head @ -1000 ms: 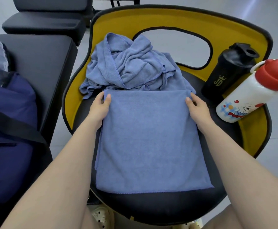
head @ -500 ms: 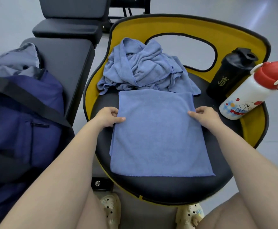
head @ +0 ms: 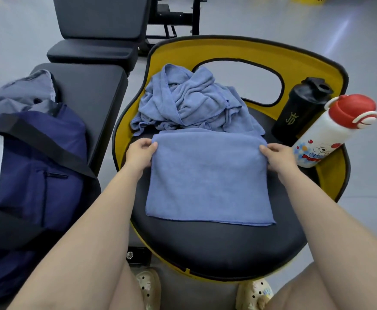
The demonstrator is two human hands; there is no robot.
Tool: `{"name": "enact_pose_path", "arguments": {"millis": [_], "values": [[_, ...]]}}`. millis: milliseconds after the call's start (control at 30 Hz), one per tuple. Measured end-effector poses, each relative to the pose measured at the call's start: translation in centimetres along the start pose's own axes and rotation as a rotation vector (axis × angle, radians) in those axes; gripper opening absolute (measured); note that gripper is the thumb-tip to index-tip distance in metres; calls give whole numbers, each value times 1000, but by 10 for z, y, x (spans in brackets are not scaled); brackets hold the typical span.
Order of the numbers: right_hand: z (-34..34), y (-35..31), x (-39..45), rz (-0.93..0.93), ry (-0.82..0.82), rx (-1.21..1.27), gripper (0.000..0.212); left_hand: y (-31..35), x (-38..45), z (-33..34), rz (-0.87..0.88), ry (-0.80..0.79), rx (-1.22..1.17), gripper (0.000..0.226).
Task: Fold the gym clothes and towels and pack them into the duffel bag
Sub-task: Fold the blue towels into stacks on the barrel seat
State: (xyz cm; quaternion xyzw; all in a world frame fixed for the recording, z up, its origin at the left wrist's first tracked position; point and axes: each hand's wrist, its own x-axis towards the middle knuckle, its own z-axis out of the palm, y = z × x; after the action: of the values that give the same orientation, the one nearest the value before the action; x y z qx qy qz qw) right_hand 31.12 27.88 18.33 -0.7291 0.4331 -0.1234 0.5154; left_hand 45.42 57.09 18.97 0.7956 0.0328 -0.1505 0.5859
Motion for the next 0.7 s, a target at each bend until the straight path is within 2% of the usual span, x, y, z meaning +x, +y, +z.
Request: {"name": "enact_pose_path", "arguments": {"millis": [100, 233, 400, 567, 700], "values": [[1, 8, 3, 80, -105, -86, 35, -7, 2, -1, -79, -86, 105, 17], [-8, 8, 3, 127, -219, -125, 27, -7, -1, -10, -128, -254, 243, 24], [-21, 10, -10, 229, -344, -244, 29, -12, -6, -19, -183, -230, 415, 27], [-33, 9, -32, 306, -475, -424, 20, -7, -24, -26, -251, -391, 603, 30], [-30, 11, -51, 334, -426, -428, 23, -9, -37, -27, -177, -338, 617, 29]]}}
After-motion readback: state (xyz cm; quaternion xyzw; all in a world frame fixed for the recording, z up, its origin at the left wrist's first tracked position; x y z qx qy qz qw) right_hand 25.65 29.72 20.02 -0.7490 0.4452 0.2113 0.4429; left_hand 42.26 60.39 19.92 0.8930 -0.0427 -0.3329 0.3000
